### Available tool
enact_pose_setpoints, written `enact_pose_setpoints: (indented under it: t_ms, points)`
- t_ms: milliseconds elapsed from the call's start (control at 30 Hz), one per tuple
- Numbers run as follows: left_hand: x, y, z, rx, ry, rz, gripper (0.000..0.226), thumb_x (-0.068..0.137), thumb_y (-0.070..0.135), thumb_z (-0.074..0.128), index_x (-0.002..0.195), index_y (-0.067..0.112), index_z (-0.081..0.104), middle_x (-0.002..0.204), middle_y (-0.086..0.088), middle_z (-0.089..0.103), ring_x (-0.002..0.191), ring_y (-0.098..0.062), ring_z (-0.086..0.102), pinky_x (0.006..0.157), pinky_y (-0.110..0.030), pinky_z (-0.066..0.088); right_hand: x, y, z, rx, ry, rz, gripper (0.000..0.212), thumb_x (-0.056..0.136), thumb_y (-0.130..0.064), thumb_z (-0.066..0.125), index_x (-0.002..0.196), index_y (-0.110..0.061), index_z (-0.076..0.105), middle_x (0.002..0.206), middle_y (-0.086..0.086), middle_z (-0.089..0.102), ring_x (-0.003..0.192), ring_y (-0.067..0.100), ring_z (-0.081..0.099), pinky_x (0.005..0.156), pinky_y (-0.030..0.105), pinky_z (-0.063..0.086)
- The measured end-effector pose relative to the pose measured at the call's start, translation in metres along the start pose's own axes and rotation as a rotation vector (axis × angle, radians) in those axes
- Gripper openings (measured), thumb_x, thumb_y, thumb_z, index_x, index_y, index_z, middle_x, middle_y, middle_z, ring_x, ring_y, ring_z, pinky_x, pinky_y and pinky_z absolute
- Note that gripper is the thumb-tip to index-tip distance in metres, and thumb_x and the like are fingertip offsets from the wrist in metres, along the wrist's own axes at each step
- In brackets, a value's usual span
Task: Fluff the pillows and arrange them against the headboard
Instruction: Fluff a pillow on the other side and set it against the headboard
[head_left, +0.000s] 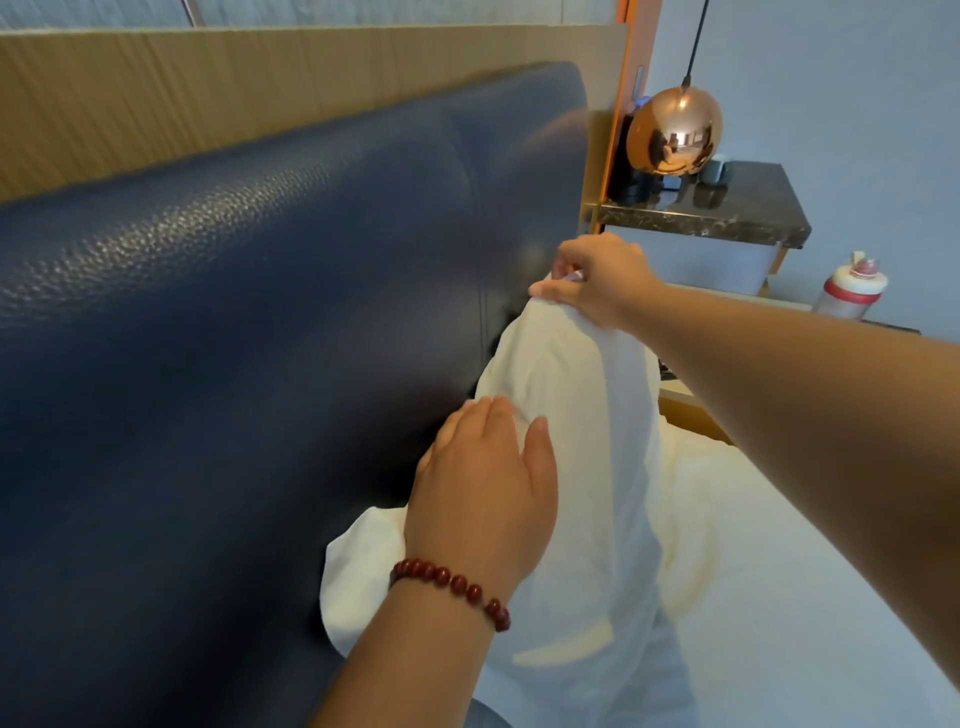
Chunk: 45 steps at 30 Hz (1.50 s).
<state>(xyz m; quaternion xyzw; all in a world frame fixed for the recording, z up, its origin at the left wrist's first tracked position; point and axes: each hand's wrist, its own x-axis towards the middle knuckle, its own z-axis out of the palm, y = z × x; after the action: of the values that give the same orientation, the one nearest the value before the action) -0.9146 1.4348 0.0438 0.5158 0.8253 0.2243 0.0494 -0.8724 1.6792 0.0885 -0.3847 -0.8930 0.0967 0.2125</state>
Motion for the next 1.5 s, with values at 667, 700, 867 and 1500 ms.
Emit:
enact_pose_setpoints:
  t_ms: [667, 700, 867, 1500]
  points:
    - [0.023, -0.003, 0.011, -0.007, -0.039, 0.080, 0.072, 0.092, 0.064, 0.015, 0.154, 0.029, 0.001, 0.161, 0.011, 0.012, 0.146, -0.010, 0.016, 0.116, -0.033, 0.024, 0.032, 0.018, -0.018, 0.332, -0.113, 0.134, 0.017, 0.089, -0.039, 0.069, 0.085, -0.022, 0.069, 0.085, 0.000, 0.062, 0.081, 0.016, 0.058, 0.057, 0.020, 0.041]
    - [0.021, -0.005, 0.014, -0.006, -0.037, 0.075, 0.073, 0.091, 0.064, 0.014, 0.154, 0.029, -0.001, 0.162, 0.011, 0.009, 0.147, -0.010, 0.013, 0.117, -0.031, 0.021, 0.036, 0.018, -0.015, 0.254, -0.129, 0.122, 0.020, 0.086, -0.042, 0.072, 0.085, -0.022, 0.068, 0.088, 0.001, 0.062, 0.087, 0.019, 0.059, 0.060, 0.022, 0.042]
    - [0.018, -0.006, 0.021, 0.018, -0.036, 0.074, 0.076, 0.090, 0.066, 0.010, 0.154, 0.028, -0.007, 0.162, 0.013, -0.005, 0.148, -0.007, 0.001, 0.116, -0.027, 0.010, 0.037, 0.029, 0.007, -0.166, 0.190, 0.228, 0.056, 0.078, -0.065, 0.068, 0.116, -0.025, 0.063, 0.131, 0.003, 0.051, 0.127, 0.029, 0.041, 0.098, 0.042, 0.039]
    - [-0.047, 0.008, 0.016, 0.206, 0.024, 0.064, 0.062, 0.099, 0.053, 0.023, 0.154, 0.024, 0.017, 0.162, 0.002, 0.016, 0.148, -0.018, 0.014, 0.120, -0.036, 0.010, -0.156, 0.024, 0.001, 0.407, 0.091, 0.381, 0.046, 0.105, -0.042, 0.032, 0.139, -0.020, 0.053, 0.136, 0.000, 0.057, 0.123, 0.020, 0.052, 0.093, 0.028, 0.034]
